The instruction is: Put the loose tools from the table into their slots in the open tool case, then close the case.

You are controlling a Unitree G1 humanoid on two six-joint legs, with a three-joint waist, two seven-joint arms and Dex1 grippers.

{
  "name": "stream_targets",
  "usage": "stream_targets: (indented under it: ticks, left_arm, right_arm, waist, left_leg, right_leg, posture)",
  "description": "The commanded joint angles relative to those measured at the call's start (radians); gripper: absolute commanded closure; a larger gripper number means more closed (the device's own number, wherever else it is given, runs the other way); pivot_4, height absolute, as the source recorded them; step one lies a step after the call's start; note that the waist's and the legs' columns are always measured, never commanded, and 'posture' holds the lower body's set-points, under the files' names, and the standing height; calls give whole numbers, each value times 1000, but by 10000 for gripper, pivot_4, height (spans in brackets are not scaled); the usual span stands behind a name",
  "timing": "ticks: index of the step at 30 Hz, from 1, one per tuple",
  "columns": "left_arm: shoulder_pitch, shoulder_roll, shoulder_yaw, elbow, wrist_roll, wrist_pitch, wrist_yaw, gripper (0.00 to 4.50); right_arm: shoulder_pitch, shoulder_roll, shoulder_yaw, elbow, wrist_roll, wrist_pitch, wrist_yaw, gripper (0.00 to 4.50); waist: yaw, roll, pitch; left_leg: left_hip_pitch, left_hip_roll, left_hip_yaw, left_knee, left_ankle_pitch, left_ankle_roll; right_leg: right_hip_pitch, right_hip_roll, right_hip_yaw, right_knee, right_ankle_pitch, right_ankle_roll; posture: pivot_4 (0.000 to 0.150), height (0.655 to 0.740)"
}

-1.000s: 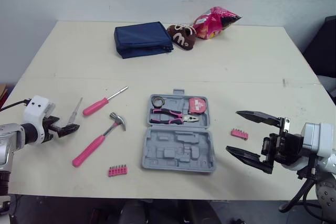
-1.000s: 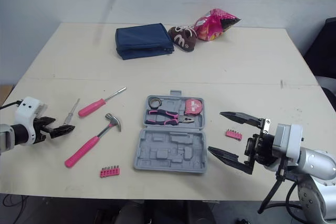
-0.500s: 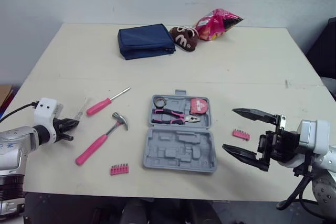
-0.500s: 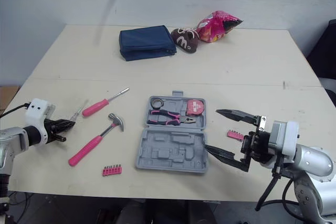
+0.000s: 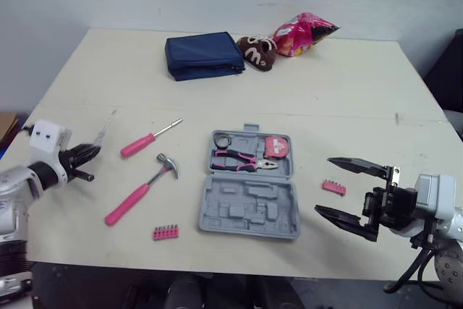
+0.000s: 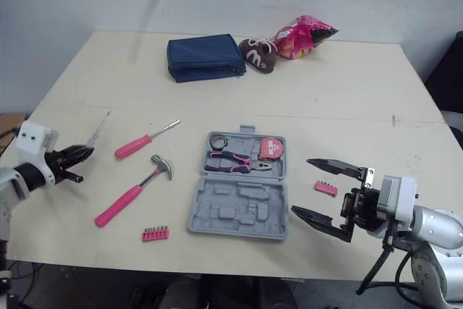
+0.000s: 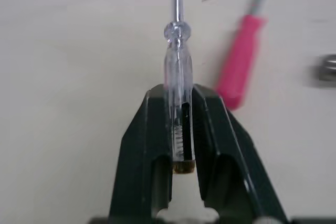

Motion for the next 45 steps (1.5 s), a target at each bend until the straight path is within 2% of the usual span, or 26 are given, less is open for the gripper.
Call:
stream_targets:
  ticks: [1,7,12,19,23,28,37,45]
  left_arm:
    - [-40,34,-85,-113,-50,-135,-206,44888]
    - [-149,28,-283,-230,-37,-170,-338,44888]
    - [-329,12,-553,-307,54,-10,-410,44888]
    - [-450,-116,-742,-399,184,158,-302,44888]
    - [-488,-120,-834,-437,268,253,-284,44888]
    - [-510,-168,-872,-436,295,317,-252,44888]
    - [-537,-188,-935,-412,366,380,-219,44888]
    - [-531,-203,-954,-415,381,396,-218,44888]
  right_arm:
    - [29,-22,-61,21,-1,-40,52,0]
    - [90,-16,-108,75,-15,-86,99,0]
    - [139,-1,-113,74,-17,-99,105,0]
    - [142,8,-99,62,-25,-109,83,0]
    - [150,9,-89,27,-26,-99,61,0]
    - [148,7,-76,-20,-27,-74,18,0]
    - [140,2,-51,-100,-30,-23,-64,0]
    - [125,2,-40,-111,-36,-3,-91,0]
  waist:
    - [-2,1,0]
    - [-8,1,1]
    - [-6,2,1]
    - [-5,3,2]
    - [-5,4,3]
    - [-3,5,3]
    - [-3,5,3]
    - [-3,5,3]
  left_leg:
    - [0,-1,1,0,0,1]
    - [1,0,1,0,0,1]
    - [3,2,3,0,1,0]
    - [2,3,4,6,0,0]
    - [1,5,5,9,-1,1]
    - [1,5,5,9,-1,0]
    - [1,5,5,9,-1,1]
    - [1,5,5,10,-1,1]
  right_leg:
    - [0,-1,0,0,0,0]
    - [2,3,2,-1,0,0]
    - [2,8,7,0,0,0]
    - [1,9,11,0,0,2]
    - [1,11,12,0,0,2]
    - [1,11,13,1,1,2]
    - [1,11,13,1,0,2]
    - [1,11,13,1,0,2]
  posture:
    - [1500,7400]
    - [1500,7400]
    - [1500,7400]
    - [1500,7400]
    - [1500,7400]
    - [1500,7400]
    - [1500,7400]
    - [1500,7400]
